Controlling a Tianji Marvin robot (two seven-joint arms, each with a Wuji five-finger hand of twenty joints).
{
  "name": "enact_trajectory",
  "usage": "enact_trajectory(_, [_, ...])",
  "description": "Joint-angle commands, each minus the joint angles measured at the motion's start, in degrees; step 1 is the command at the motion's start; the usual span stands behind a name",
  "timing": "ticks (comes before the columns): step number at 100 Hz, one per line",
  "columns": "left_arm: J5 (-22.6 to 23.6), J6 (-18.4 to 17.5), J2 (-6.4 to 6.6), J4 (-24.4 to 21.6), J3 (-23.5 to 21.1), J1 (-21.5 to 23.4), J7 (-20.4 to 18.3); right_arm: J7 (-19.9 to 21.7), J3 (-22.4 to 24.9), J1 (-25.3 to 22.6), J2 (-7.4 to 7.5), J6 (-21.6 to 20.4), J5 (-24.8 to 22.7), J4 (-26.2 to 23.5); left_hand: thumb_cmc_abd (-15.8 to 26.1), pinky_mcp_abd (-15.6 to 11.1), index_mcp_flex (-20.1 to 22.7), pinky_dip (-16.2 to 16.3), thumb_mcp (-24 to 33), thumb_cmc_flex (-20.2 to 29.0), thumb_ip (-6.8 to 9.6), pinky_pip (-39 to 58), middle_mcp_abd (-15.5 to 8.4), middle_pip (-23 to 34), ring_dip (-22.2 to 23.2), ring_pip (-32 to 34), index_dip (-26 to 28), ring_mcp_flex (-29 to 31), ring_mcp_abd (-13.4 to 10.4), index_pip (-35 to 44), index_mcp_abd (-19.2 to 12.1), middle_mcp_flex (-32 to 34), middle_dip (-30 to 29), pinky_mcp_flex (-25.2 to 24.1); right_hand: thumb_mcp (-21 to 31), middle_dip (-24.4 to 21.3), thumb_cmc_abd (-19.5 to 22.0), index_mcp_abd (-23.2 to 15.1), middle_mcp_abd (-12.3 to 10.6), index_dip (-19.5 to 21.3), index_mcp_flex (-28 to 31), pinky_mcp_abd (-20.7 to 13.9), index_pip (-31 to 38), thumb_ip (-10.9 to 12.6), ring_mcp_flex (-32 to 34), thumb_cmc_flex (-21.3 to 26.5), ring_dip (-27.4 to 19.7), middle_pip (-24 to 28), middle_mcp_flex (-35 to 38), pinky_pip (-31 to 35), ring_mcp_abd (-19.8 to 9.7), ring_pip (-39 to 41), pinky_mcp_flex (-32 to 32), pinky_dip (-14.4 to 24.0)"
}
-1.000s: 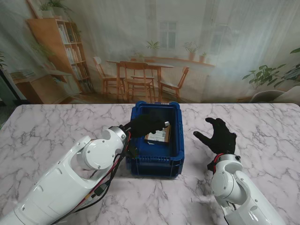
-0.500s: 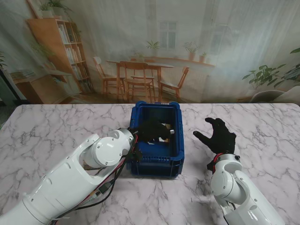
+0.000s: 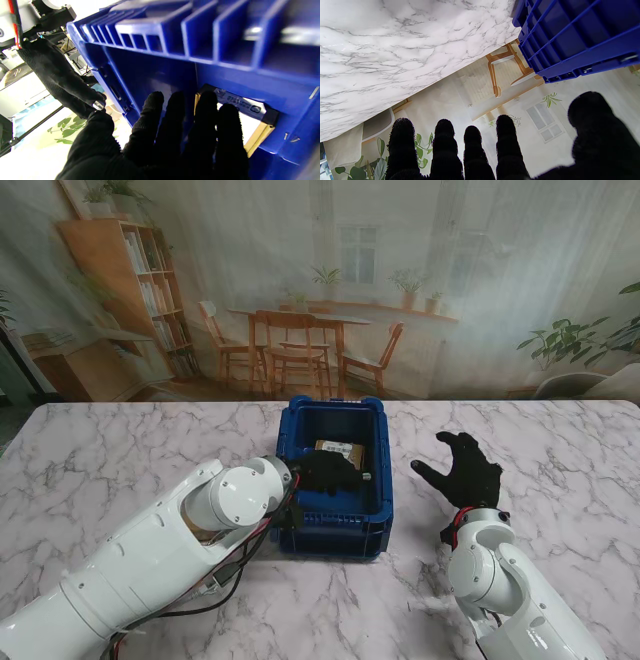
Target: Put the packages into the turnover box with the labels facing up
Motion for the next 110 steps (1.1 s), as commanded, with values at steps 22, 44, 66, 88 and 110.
enact_trajectory(22, [-1.1, 1.4, -0.58, 1.1, 1.2, -1.3, -1.3, 0.2, -0.3, 0.1, -0.12, 0.3, 0.2, 0.4, 2.3, -0.2, -6.0, 0.3, -1.4, 0.8, -0.73, -3.6, -1.7, -5.7, -1.2, -4.8, -3.6, -2.0, -1.6, -4.9, -0.8, -5.1, -3.5, -1.6, 0.2, -0.4, 2.5, 0.6, 0.3, -0.9, -1.7, -2.5, 0.4, 0.8, -1.1, 0.0, 0.4, -1.2, -1.2, -1.1, -0.9, -0.9, -1.1, 0.8])
enact_trajectory(44, [-2.1, 1.5, -1.25, 2.3, 2.0, -1.5, -0.3, 0.3, -0.5, 0.3, -0.11, 0.3, 0.3, 0.6, 2.5, -0.4, -12.0, 0.5, -1.4, 0.5, -0.77, -4.9, -3.0, -9.0, -2.7, -7.0, -7.8, -3.3, -2.3, -9.2, -2.0, -10.1, -7.8, -2.5, 0.0, -0.4, 2.7, 0.6, 0.3, -0.8, -1.7, -2.5, 0.4, 0.8, -1.2, 0.1, 0.4, -1.2, -1.1, -1.1, -1.0, -0.9, -1.1, 0.8])
enact_trajectory(66, [-4.0, 2.4, -2.01, 3.5, 2.6, -2.0, 0.3, 0.4, -0.6, 0.5, -0.11, 0.4, 0.3, 0.8, 2.7, -0.9, -16.7, 0.6, -1.4, 0.1, -0.76, -6.5, -3.4, -9.1, -3.7, -8.5, -10.9, -4.8, -2.7, -11.2, -2.6, -12.8, -9.3, -3.6, -0.2, -0.4, 2.9, 0.6, 0.2, -0.8, -1.7, -2.4, 0.3, 0.9, -1.2, 0.2, 0.4, -1.2, -1.1, -1.2, -1.0, -0.9, -1.2, 0.9])
enact_trajectory(88, [-4.5, 2.4, -2.46, 4.1, 3.2, -2.4, 0.8, 0.7, -0.8, 0.9, -0.10, 0.6, 0.4, 0.8, 2.8, -1.2, -19.5, 0.7, -1.4, 0.0, -0.72, -7.5, -3.6, -8.8, -4.0, -9.1, -12.4, -5.6, -3.1, -12.2, -2.1, -14.0, -9.3, -4.2, -0.3, -0.3, 3.0, 0.6, 0.2, -0.8, -1.7, -2.5, 0.3, 0.9, -1.2, 0.2, 0.4, -1.1, -1.1, -1.2, -1.0, -0.9, -1.2, 0.9])
enact_trajectory(110, [-4.8, 2.4, -2.75, 5.3, 4.3, -3.5, 0.5, 0.8, -0.9, 0.9, -0.10, 0.7, 0.5, 0.8, 2.8, -0.9, -11.6, 1.4, -1.4, 0.2, -0.69, -8.4, -3.2, -6.5, -3.6, -9.0, -9.5, -6.0, -3.4, -6.3, -1.2, -11.4, -6.9, -4.7, -0.4, -0.3, 3.1, 0.6, 0.2, -0.8, -1.7, -2.5, 0.3, 0.9, -1.2, 0.3, 0.4, -1.1, -1.1, -1.2, -1.1, -0.9, -1.2, 0.9])
